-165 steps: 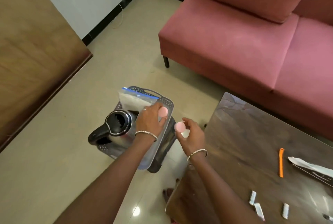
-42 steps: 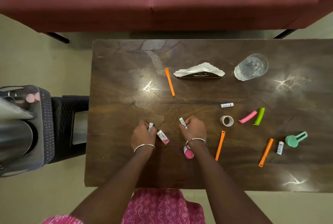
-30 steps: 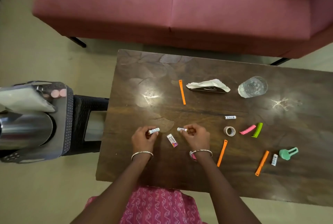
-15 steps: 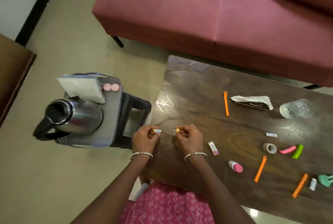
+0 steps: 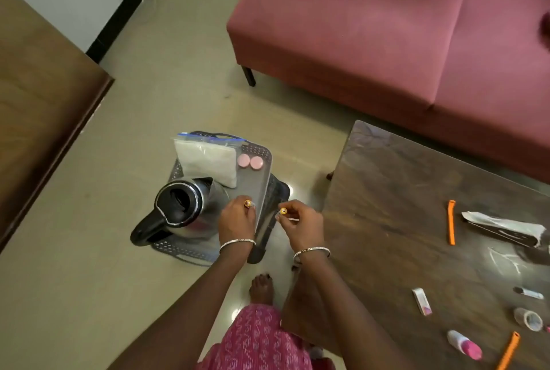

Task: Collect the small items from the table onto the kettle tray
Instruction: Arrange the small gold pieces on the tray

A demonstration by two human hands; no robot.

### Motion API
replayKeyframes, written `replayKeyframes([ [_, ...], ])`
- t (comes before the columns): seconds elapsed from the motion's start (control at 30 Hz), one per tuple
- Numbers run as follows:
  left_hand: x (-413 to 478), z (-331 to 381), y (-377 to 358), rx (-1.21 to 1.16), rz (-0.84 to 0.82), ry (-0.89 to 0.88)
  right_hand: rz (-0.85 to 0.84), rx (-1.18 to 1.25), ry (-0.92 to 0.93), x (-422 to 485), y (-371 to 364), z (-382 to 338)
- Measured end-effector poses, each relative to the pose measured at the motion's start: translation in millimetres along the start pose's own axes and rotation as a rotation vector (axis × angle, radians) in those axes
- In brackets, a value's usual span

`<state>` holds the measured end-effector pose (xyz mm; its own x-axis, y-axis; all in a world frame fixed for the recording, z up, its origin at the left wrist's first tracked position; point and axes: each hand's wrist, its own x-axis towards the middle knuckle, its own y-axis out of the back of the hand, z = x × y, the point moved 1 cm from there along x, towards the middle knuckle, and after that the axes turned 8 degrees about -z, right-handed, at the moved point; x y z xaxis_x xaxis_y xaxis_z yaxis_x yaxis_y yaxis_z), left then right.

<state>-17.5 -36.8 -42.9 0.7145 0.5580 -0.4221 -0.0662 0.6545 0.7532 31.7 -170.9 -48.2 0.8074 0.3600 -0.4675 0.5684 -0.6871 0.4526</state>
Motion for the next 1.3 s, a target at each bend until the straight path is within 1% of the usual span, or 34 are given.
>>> replayKeyframes([
  [0.1,25,-2,-2,-0.004,0.029,0.058,0.02,0.022,0.026,28,-11,-14],
  [0.2,51,-7,-14,0.003,0.009,0.121,0.024,0.017,0.033,60,-24,-25],
  [0.33,81,-13,-35,-0.023,0.01,0.21,-0.005,-0.124,0.072,105,-42,-30],
  [0.5,109,-16,-54,-0.03,0.016,0.304,-0.062,-0.376,0.165,146,-59,-33],
  [0.67,127,-13,-58,-0.096,0.029,0.322,-0.129,-0.531,0.174,166,-75,-30],
  [0.83,137,-12,-59,-0.157,0.05,0.355,-0.141,-0.566,0.169,178,-79,-26],
  [1.07,145,-15,-59,-0.179,0.092,0.377,-0.157,-0.639,0.256,184,-84,-27],
  [1.3,145,-15,-60,-0.208,0.093,0.402,-0.129,-0.595,0.271,183,-86,-24],
])
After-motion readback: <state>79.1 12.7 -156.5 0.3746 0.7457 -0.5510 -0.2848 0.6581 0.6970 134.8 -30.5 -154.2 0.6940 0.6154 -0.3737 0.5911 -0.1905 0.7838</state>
